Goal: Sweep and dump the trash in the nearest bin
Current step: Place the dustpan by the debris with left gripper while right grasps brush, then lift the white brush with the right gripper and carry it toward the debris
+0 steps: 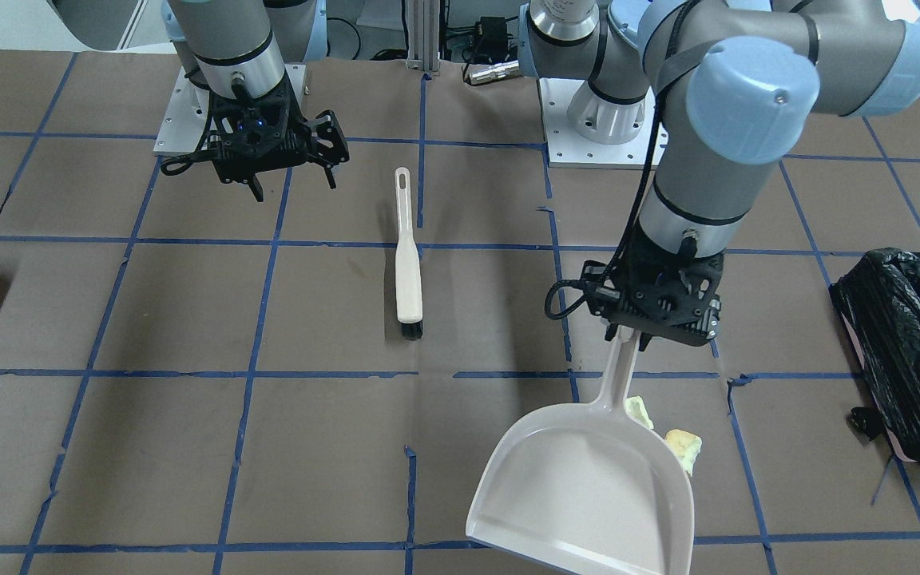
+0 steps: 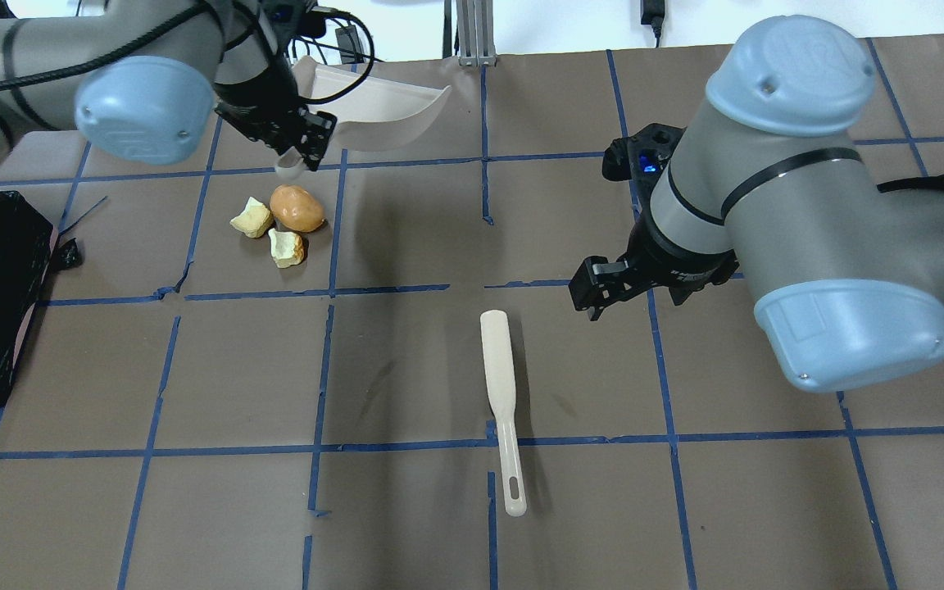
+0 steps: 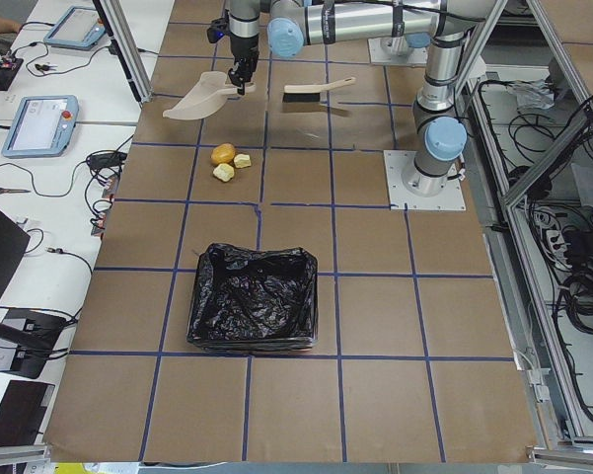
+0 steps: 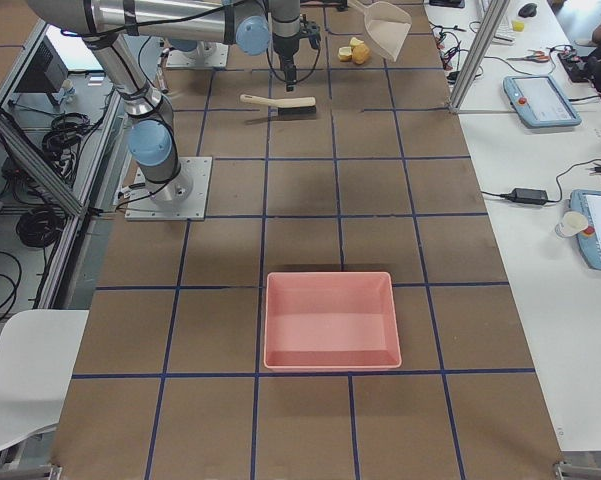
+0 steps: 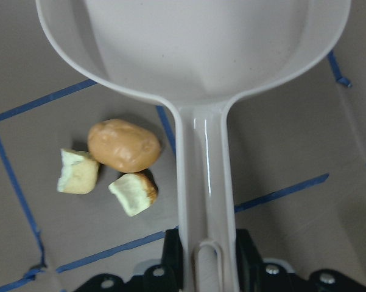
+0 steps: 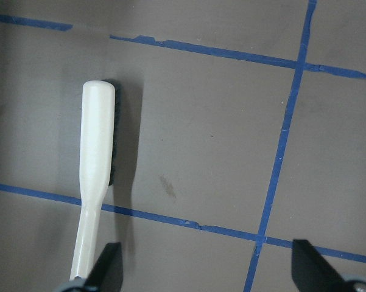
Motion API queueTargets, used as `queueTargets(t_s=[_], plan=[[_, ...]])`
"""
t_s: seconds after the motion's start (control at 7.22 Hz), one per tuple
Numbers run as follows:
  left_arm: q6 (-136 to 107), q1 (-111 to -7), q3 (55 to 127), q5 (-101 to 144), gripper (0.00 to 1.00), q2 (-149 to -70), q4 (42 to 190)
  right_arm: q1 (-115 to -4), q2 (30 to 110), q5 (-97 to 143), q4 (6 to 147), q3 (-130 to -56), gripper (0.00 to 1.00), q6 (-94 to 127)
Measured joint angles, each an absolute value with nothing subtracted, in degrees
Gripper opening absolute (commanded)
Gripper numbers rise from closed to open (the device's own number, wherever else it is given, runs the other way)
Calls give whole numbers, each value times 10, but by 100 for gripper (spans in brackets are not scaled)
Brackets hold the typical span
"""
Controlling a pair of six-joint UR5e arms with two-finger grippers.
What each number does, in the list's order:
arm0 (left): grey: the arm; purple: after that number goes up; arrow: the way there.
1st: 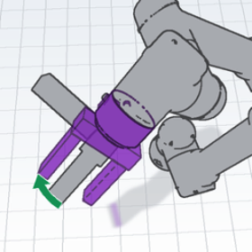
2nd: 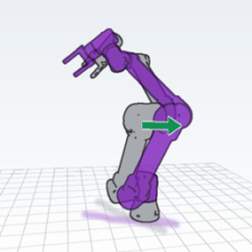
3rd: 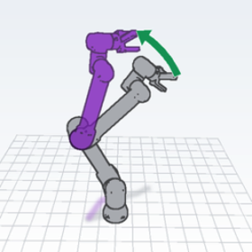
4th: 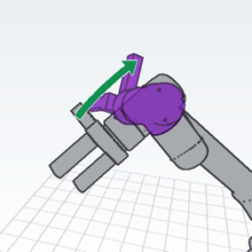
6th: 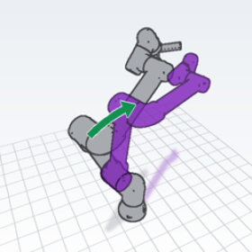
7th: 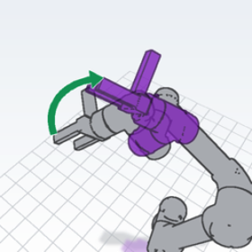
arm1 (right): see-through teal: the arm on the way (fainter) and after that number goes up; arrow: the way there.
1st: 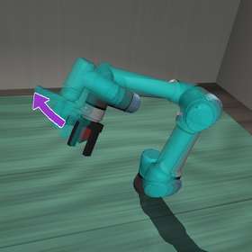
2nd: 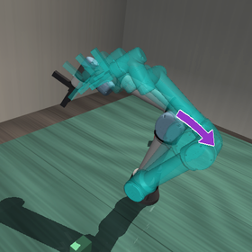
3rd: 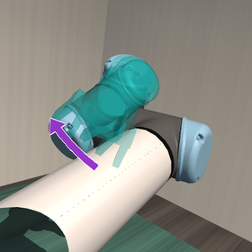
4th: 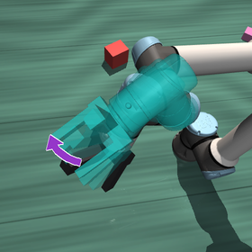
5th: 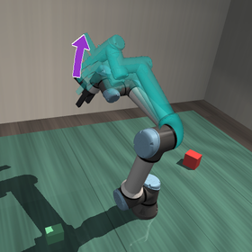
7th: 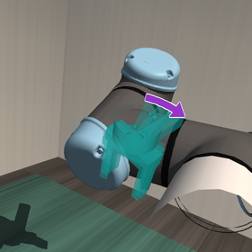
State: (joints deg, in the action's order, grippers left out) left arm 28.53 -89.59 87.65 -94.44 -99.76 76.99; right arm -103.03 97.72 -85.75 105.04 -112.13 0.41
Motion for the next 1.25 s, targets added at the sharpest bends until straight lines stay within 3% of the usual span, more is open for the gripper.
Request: queueTargets(t_s=[0.69,1.25], plan=[[551,-794,909,-966,10,-933,819,-1107,977,-866,1253,-1235,100,183],[794,-666,925,-914,8,-931,821,-1197,923,-903,1289,-1268,95,286]])
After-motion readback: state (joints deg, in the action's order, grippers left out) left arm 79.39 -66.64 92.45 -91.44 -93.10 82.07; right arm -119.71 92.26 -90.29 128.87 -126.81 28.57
